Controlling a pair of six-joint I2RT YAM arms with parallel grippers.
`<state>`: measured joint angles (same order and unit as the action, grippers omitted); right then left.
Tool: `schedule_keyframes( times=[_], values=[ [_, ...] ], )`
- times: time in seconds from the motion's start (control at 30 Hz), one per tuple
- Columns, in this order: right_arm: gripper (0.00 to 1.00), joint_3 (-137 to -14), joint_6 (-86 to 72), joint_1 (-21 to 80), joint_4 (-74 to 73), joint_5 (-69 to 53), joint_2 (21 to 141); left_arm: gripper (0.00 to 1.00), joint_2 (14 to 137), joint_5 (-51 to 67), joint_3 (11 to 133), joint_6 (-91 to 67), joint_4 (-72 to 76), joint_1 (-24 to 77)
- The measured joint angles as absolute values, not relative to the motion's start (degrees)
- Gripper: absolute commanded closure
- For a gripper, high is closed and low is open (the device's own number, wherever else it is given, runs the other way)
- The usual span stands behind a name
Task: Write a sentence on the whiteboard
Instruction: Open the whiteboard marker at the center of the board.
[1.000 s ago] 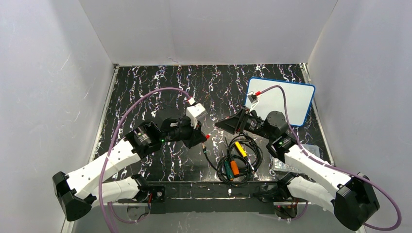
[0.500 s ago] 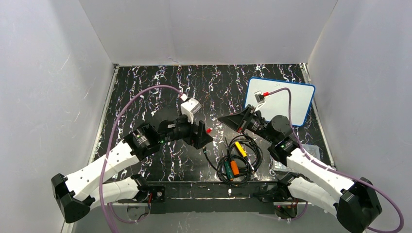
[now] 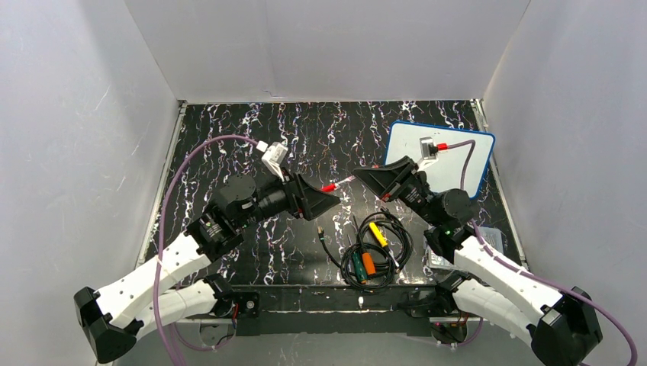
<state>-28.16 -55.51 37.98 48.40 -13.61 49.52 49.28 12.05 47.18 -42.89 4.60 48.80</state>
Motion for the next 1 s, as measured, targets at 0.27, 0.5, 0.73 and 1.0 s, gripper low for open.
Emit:
schedule_keyframes(
  times=[0.27,0.5,0.73,1.0],
  values=[
    [0.99,-28.2,-59.4,38.0,53.3,-13.8,48.3,0.44,49.7,16.1,45.5,-49.3,12.5,46.8],
    [0.99,-28.2,-60.9,38.0,54.4,-14.1,47.6,0.63,52.4,18.7,45.4,-52.5,19.3,46.2],
    [0.99,-28.2,-61.5,37.9,54.3,-14.0,46.9,1.0,52.6,21.2,44.1,-54.4,25.1,45.1],
    [0.99,-26.3,-63.5,38.7,54.1,-13.5,45.1,1.0,51.6,26.2,39.4,-54.9,33.9,43.9]
  ],
)
